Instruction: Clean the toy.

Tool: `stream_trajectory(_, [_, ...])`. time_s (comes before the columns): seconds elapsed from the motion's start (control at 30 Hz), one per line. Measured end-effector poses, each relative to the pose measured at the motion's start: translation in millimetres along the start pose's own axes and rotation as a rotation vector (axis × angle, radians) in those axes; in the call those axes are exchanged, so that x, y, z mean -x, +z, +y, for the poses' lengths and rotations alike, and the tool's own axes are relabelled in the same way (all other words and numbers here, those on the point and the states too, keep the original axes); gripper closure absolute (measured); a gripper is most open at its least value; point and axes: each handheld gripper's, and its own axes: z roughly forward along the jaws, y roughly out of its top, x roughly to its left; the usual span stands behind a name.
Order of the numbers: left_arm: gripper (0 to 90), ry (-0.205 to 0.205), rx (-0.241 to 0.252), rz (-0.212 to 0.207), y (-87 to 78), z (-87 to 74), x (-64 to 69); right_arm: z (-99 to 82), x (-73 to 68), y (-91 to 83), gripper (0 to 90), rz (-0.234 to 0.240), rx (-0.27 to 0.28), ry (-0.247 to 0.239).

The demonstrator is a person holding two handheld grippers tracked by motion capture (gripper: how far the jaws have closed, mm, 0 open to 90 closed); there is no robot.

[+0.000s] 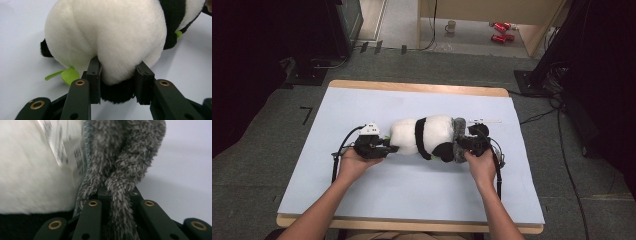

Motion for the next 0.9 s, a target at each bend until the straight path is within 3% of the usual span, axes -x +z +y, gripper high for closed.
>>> stream_trajectory(0.1, [64.0, 0.000, 0.000, -0.004, 0.1, 0.9, -0.9, -4.4, 1.9, 3.9, 79.4, -0.002, -0.041, 0.005])
stream_trajectory(0.2, [64.0, -0.009, 0.004, -0.011, 0.4, 1.7, -2.3, -4.3, 9.1, -0.9, 79.2, -0.006, -0.034, 0.022])
stream_trajectory(0.47, [64.0, -0.008, 0.005, -0.013, 0.8, 2.3, -2.3, 6.4, 25.2, -39.3, 79.0, -0.020, 0.093, 0.072])
stream_trajectory(0.7, [64.0, -0.002, 0.008, -0.003, 1.0, 1.3, -0.1, 22.1, 12.8, -66.8, 78.9, 0.010, 0.204, 0.042])
stream_trajectory(0.9, [63.7, 0.003, 0.019, 0.006, 1.3, -1.6, 3.0, 30.0, -8.3, -61.5, 78.7, 0.051, 0.221, -0.017])
